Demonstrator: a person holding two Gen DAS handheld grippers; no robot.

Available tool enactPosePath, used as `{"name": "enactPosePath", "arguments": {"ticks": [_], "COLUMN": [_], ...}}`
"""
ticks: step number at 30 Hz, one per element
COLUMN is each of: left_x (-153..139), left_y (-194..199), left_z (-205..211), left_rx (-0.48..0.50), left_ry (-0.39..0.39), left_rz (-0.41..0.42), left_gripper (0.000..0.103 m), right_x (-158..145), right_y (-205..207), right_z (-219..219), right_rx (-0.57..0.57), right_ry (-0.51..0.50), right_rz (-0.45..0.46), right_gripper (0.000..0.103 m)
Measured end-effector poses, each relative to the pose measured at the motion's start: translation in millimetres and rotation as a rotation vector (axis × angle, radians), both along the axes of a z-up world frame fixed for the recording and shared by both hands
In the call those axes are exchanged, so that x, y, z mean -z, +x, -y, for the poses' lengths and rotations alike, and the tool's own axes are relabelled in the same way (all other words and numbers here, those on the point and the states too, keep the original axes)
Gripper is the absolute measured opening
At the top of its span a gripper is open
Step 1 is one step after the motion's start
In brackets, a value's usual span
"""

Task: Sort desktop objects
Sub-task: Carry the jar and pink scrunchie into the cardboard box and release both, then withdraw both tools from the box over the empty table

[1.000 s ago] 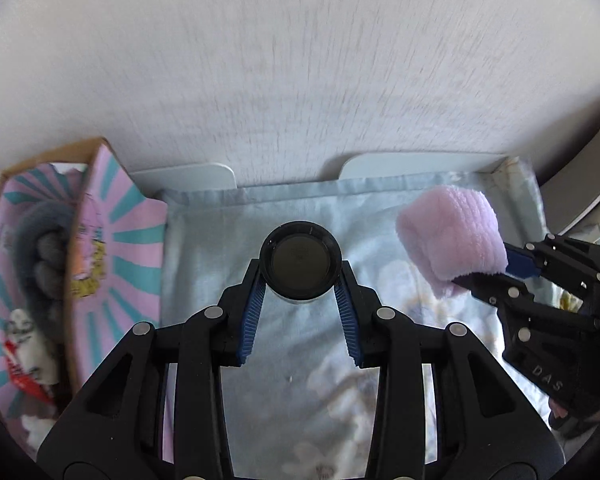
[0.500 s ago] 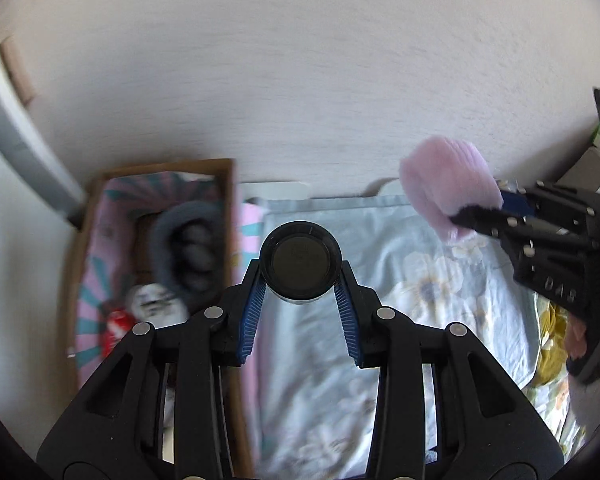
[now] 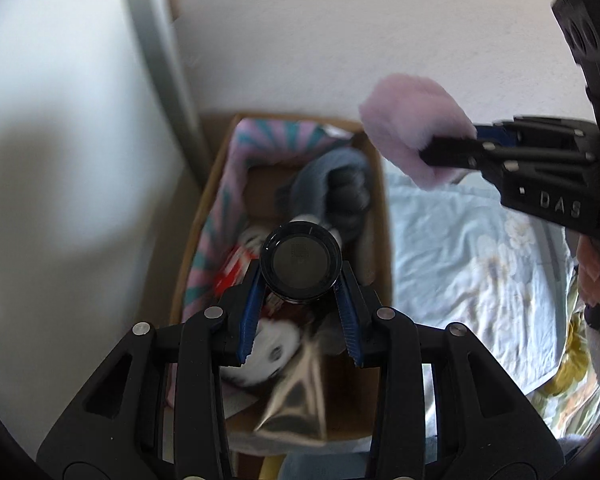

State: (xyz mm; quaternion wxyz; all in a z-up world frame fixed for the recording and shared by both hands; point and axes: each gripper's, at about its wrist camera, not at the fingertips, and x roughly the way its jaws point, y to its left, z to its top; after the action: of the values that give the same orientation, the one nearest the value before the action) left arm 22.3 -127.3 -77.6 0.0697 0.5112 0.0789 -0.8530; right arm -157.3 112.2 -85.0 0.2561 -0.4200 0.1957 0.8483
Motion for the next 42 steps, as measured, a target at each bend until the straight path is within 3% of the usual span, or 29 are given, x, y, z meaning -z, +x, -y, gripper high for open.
{"name": "enactPosePath", "arguments": {"ticks": [6,12,13,14,15,16,17,19,31,42], "left_x": [28.4,36.9,35.4,36.3,35.8,33.6,29.3,20.7,15.1,-26.2], "left_y": [23.1,26.0,26.1,25.5,25.5,26.4,28.5,31.7,24.8,14.8], "left_z": [16.5,25.8,27.1,27.1,26.3,25.2,24.1,21.5,17.4,-15.8], "left_rx": [-0.045,-0.087,-0.087,-0.079,-0.072,-0.072,-0.077,-0.071,-0.042,0.070], "left_ry": [0.043,0.057,0.067,0.081,0.089,0.083,0.064,0.038,0.026,-0.010], "left_rz": [0.045,0.072,0.080,0.084,0.082,0.070,0.044,-0.001,0.017,-0.046], "left_gripper": [0.032,0.033,0.038,0.054,0.068,0.095,0.103,0.103,0.103,0.103], "right_x": [17.0,30.9,32.1,32.8,33.9,35.2,36.7,37.5,38.4,16.7], "right_y": [-50.7,-79.6,-82.7,-84.0,-81.1,-81.9,-82.0,-77.9,-64.8,-17.3], "right_z": [16.2,19.9,19.3,17.0,14.5,11.7,9.8,5.6,2.8,24.0], "right_rx": [-0.088,-0.121,-0.119,-0.104,-0.090,-0.072,-0.047,-0.014,0.062,0.165], "right_ry": [-0.043,-0.067,-0.071,-0.074,-0.082,-0.096,-0.109,-0.125,-0.147,-0.082], "right_rz": [0.031,0.057,0.059,0.059,0.061,0.063,0.061,0.038,0.044,0.103], "right_gripper": [0.020,0.020,0.025,0.030,0.045,0.059,0.064,0.067,0.067,0.067]}}
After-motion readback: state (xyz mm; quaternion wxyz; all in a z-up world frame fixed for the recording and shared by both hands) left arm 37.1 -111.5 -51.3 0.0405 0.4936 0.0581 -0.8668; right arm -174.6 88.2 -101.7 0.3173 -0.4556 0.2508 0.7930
